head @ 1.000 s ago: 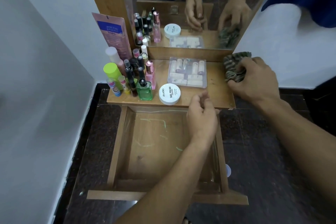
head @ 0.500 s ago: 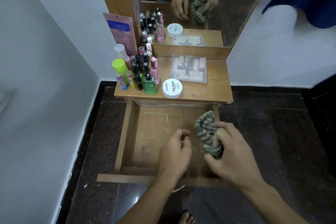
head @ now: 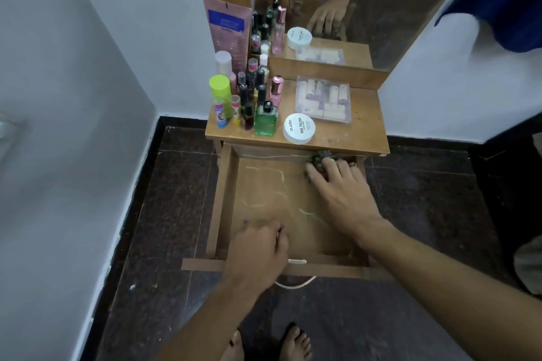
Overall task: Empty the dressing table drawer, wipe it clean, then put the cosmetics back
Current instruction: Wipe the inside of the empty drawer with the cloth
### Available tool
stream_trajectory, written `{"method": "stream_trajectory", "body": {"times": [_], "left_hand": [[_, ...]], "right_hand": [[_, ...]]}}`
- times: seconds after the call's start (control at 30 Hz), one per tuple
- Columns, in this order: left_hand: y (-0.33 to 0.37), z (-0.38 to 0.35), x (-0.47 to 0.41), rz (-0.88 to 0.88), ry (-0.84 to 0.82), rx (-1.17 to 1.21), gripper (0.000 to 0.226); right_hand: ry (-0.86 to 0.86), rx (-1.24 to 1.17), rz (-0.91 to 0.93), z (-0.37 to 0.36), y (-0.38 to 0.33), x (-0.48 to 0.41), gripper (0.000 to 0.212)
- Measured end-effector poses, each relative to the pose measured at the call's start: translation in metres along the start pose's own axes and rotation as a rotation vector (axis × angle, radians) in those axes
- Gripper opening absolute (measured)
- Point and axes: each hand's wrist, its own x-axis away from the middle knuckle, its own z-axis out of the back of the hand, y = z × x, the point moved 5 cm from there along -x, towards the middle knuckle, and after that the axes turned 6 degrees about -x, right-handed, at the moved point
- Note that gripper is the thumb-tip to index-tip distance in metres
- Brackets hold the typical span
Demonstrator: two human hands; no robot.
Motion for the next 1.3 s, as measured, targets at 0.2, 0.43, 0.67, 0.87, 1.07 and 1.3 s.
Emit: {"method": "stream_trajectory", "body": {"times": [0.2, 0.43, 0.67, 0.87, 1.07, 1.3], "left_hand": [[-0.009, -0.001, 0.005, -0.055, 0.001, -0.029, 0.028], [-0.01, -0.012, 0.008, -0.146, 0.017, -0.138, 0.031], [-0.005, -0.012, 0.011, -0.102, 0.048, -0.24, 0.033], [-0.008, -0.015, 0.009, -0.032, 0.045, -0.216, 0.034], [-0.008, -0.016, 0.01, -0.048, 0.042, -0.25, 0.032], [-0.008, -0.015, 0.009, -0.044, 0.027, -0.257, 0.035]], "right_hand": [[-0.029, 0.466, 0.24, -0.02, 0.003, -0.02, 0.047], [-0.24, 0.618, 0.32, -0.028, 0.021, -0.009, 0.055], [-0.344, 0.569, 0.194, -0.031, 0.016, -0.015, 0.048], [-0.438, 0.593, 0.147, -0.03, 0.005, -0.013, 0.045], [-0.486, 0.585, 0.116, -0.027, -0.001, -0.003, 0.043], [-0.541, 0.56, 0.111, -0.039, -0.008, 0.016, 0.047]]}}
